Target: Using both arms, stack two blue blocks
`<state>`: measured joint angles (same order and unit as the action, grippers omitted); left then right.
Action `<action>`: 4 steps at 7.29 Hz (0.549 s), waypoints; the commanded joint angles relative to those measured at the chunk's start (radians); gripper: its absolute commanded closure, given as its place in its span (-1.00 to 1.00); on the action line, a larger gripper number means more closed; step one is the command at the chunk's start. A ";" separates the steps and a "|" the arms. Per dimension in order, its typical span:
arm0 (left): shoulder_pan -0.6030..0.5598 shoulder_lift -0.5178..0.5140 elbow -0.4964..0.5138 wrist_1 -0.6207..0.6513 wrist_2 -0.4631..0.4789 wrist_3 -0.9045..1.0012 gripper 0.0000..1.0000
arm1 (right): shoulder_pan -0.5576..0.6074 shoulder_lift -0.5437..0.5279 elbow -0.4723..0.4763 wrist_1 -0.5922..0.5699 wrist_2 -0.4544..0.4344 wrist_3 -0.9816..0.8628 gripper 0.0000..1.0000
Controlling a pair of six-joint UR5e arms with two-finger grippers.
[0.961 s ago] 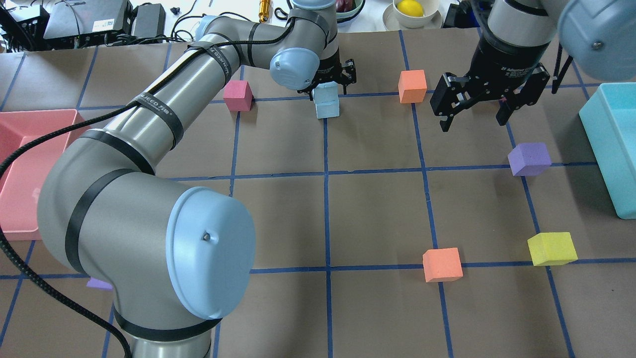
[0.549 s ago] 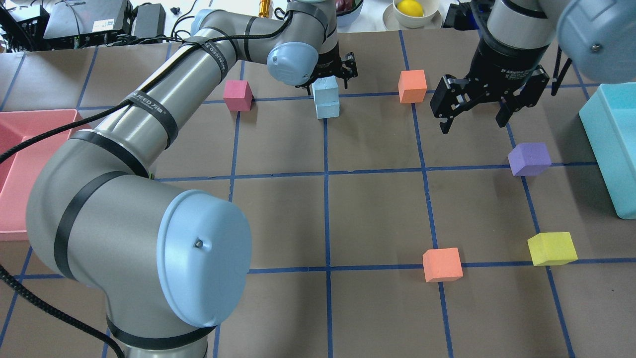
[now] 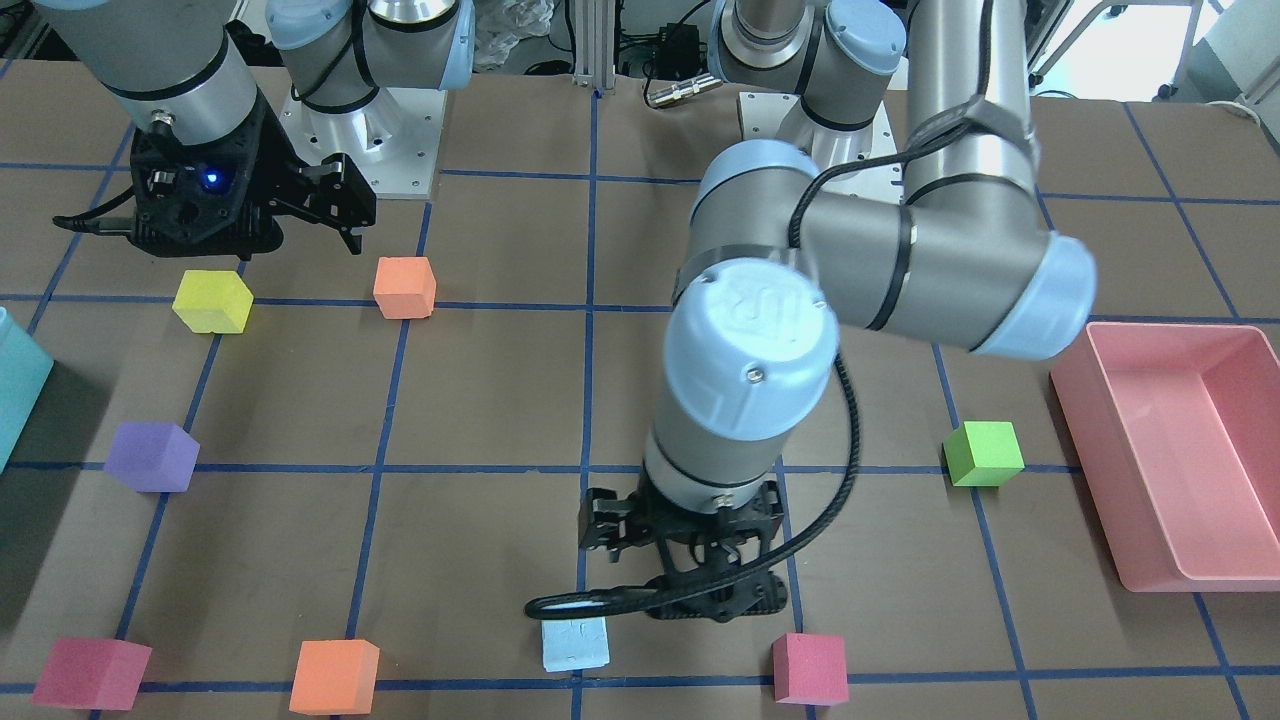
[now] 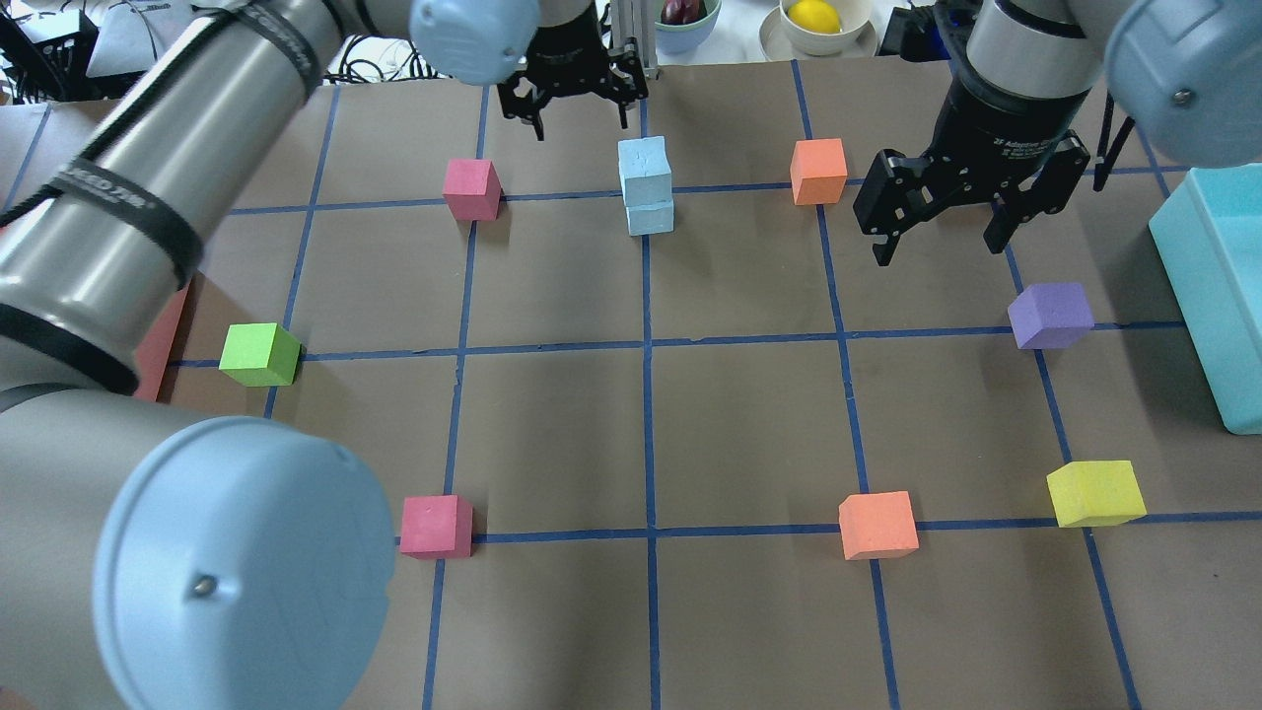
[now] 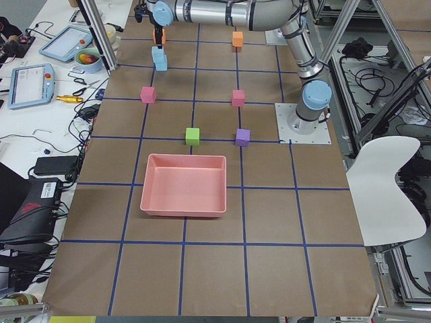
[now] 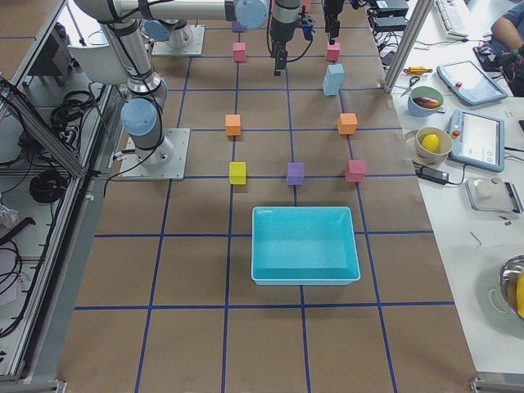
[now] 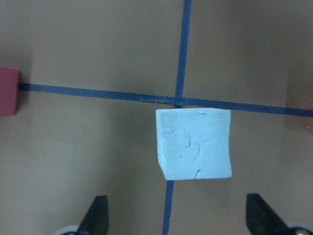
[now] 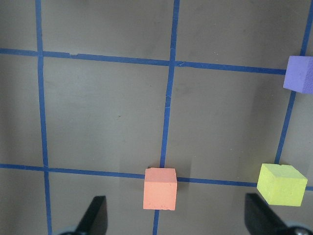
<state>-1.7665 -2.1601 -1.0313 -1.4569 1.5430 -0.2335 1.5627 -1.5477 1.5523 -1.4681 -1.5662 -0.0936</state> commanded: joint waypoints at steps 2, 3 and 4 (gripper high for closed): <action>0.148 0.274 -0.193 -0.187 0.006 0.247 -1.00 | 0.000 -0.002 0.000 0.003 0.000 0.006 -1.00; 0.154 0.395 -0.282 -0.213 0.059 0.246 -1.00 | 0.000 -0.003 0.000 0.003 0.000 0.006 -1.00; 0.153 0.513 -0.384 -0.256 0.068 0.229 -1.00 | 0.000 -0.003 0.002 0.003 0.000 0.006 -1.00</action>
<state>-1.6211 -1.7865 -1.3016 -1.6682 1.5882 0.0003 1.5630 -1.5502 1.5529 -1.4649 -1.5662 -0.0878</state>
